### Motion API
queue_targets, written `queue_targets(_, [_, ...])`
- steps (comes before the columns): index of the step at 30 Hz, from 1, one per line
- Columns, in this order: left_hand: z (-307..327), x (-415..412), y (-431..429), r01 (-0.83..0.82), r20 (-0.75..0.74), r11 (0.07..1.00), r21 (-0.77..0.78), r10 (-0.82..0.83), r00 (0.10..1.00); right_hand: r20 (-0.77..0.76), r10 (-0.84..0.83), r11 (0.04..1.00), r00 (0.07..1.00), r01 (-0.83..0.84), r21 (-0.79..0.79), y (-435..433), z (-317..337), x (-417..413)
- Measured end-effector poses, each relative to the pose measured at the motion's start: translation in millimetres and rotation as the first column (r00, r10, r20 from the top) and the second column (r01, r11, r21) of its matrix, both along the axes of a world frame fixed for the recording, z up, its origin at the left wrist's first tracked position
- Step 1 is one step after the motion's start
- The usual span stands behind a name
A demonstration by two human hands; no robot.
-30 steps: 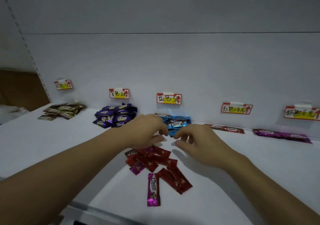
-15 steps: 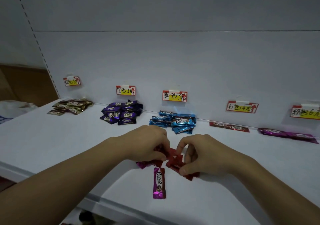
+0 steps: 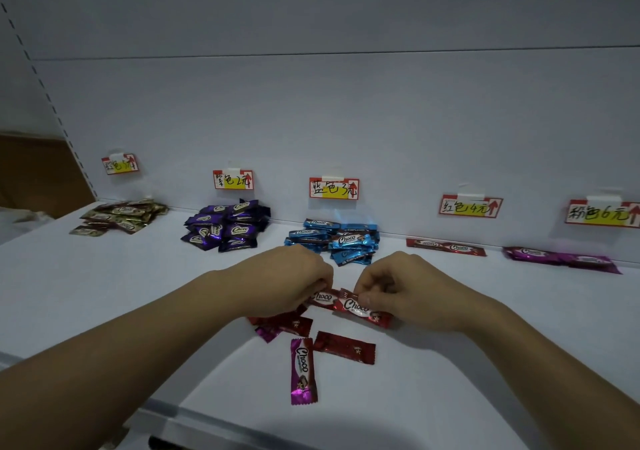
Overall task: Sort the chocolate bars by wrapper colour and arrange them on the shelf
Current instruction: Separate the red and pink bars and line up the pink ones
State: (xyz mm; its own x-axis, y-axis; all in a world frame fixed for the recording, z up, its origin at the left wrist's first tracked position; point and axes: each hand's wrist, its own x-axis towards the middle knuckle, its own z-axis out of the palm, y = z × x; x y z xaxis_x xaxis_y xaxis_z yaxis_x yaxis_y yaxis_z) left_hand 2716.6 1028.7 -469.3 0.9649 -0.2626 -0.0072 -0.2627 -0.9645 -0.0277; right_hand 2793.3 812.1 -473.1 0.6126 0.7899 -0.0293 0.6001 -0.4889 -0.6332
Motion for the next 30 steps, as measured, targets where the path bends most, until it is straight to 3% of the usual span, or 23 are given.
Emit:
queue_targets(5, [9, 24, -14, -0.017, 0.154, 0.988, -0.151, 0.041, 0.987, -0.004, -0.084, 0.992, 0.996, 0.084, 0.092, -20, 8, 23])
queue_targets(9, [12, 61, -41, 0.038, 0.233, 0.982, -0.186, 0.007, 0.972, -0.099, -0.22, 0.95, 0.97, 0.237, 0.204, -49, 13, 53])
queue_targets(11, [6, 83, -55, 0.032, 0.25, 0.989, -0.145, 0.005, 0.968, -0.014, -0.363, 0.904, 0.932, 0.356, 0.238, -63, 7, 70])
queue_targets(14, [-8, 114, -73, 0.093, 0.366, 0.983, -0.157, -0.029, 0.93, 0.246, -0.607, 0.791, 0.756, 0.543, 0.283, -80, -7, 95])
queue_targets(16, [-18, 131, -84, 0.117, 0.437, 0.98, -0.16, -0.035, 0.899, 0.318, -0.677, 0.735, 0.663, 0.591, 0.332, -85, -15, 106])
queue_targets(19, [-31, 152, -99, 0.127, 0.486, 0.988, -0.092, -0.067, 0.871, 0.411, -0.689, 0.72, 0.597, 0.628, 0.295, -81, -28, 115])
queue_targets(22, [-41, 170, -100, 0.174, 0.494, 0.985, 0.013, -0.157, 0.855, 0.435, -0.68, 0.718, 0.59, 0.655, 0.235, -76, -34, 118])
queue_targets(26, [-37, 173, -96, 0.229, 0.402, 0.972, -0.047, -0.191, 0.895, 0.407, -0.671, 0.713, 0.62, 0.69, 0.124, -79, -32, 122])
queue_targets(30, [-25, 166, -91, 0.199, 0.345, 0.98, -0.022, -0.18, 0.921, 0.424, -0.679, 0.708, 0.599, 0.688, 0.16, -79, -34, 115])
